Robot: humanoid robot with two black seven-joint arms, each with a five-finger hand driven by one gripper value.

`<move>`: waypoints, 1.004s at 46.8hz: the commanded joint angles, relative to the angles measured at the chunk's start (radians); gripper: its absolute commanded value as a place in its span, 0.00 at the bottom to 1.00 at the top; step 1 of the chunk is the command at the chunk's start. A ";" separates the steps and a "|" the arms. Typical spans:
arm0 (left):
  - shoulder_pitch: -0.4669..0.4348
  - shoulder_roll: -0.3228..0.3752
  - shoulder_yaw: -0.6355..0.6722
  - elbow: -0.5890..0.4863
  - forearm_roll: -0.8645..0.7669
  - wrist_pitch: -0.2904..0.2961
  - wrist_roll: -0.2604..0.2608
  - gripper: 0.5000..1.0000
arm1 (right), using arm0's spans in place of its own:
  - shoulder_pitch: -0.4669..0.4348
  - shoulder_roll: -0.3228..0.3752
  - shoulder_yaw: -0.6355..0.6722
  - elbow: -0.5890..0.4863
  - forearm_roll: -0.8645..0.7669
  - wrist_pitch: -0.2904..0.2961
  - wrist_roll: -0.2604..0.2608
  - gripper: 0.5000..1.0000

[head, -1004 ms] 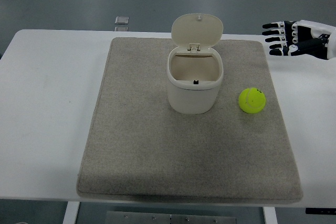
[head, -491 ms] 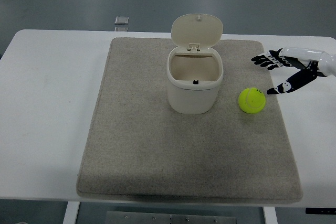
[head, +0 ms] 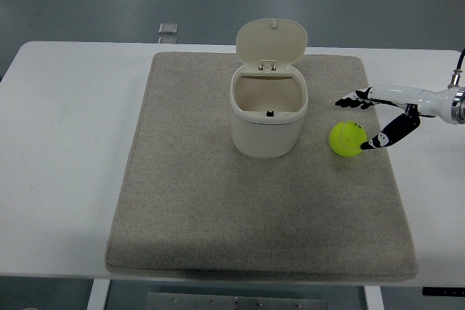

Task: Pick up the tennis ball and place it in the box.

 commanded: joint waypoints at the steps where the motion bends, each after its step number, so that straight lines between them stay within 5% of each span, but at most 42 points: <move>1: 0.000 0.000 0.000 0.000 0.000 0.000 -0.001 0.99 | 0.003 0.017 -0.030 0.000 -0.009 -0.027 0.000 0.83; 6: -0.002 0.000 0.000 0.000 0.000 0.000 0.001 0.99 | 0.007 0.034 -0.064 -0.002 -0.023 -0.073 0.000 0.83; 31: -0.002 0.000 0.000 0.000 0.000 0.000 -0.001 0.99 | 0.007 0.044 -0.104 -0.010 -0.061 -0.120 0.000 0.80; 47: 0.000 0.000 0.000 0.000 0.000 0.000 -0.001 0.99 | 0.007 0.044 -0.103 -0.008 -0.061 -0.122 0.000 0.61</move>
